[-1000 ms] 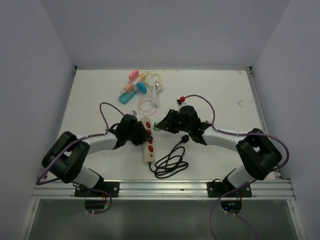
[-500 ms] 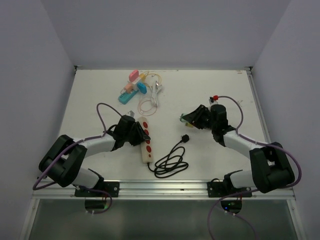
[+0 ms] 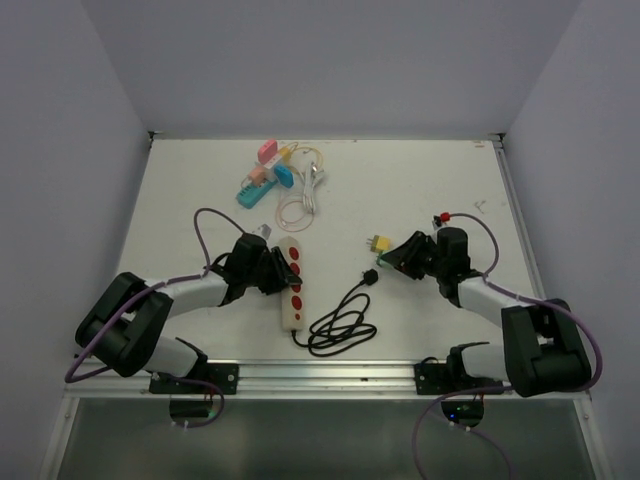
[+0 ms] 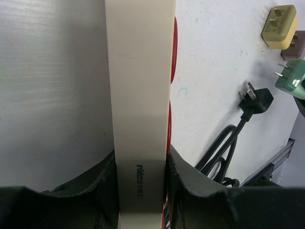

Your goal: Pull the plug off the socket

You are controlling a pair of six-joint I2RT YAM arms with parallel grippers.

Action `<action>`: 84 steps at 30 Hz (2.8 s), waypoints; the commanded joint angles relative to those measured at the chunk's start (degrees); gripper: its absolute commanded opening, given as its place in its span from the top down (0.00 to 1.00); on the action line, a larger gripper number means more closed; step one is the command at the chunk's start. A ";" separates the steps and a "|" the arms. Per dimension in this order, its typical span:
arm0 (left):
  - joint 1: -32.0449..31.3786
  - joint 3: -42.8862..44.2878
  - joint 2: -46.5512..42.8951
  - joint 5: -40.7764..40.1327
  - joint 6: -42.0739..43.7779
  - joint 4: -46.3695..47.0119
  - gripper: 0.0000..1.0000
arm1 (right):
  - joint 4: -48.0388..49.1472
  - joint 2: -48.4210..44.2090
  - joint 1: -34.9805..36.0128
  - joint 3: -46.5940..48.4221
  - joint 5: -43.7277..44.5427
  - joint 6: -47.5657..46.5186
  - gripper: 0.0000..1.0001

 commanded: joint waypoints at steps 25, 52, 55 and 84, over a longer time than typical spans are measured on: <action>0.07 0.00 3.42 8.87 9.45 -0.70 0.16 | -21.45 -11.85 -2.22 6.99 11.63 -12.23 0.09; -31.99 27.22 -1.37 -27.67 31.26 -34.02 0.00 | -51.43 -42.80 -2.04 16.21 8.73 -18.47 0.07; -40.08 32.77 6.62 -32.17 32.31 -35.52 0.00 | -52.39 -44.02 -2.04 17.35 9.08 -18.73 0.06; -33.17 29.64 21.08 -44.13 17.72 -41.50 0.96 | -55.21 -47.11 -2.04 18.76 12.42 -21.28 0.05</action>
